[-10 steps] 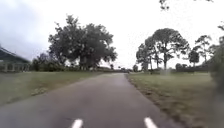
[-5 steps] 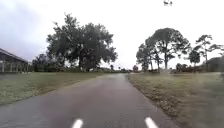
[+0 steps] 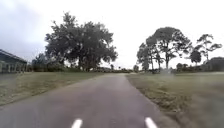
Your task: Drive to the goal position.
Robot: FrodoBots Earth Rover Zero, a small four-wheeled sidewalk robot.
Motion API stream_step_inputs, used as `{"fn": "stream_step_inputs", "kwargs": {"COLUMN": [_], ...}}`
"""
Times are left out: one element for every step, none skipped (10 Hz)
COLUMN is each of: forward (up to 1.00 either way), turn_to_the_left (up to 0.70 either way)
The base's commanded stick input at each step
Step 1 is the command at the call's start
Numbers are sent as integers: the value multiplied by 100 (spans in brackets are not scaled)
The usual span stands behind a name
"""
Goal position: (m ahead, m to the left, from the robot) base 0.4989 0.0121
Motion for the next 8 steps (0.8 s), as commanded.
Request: {"fn": "stream_step_inputs", "kwargs": {"forward": [80, 80, 80, 80, 80, 80, 80, 80], "turn_to_the_left": [3, 3, 3, 3, 3, 3, 3, 3]}}
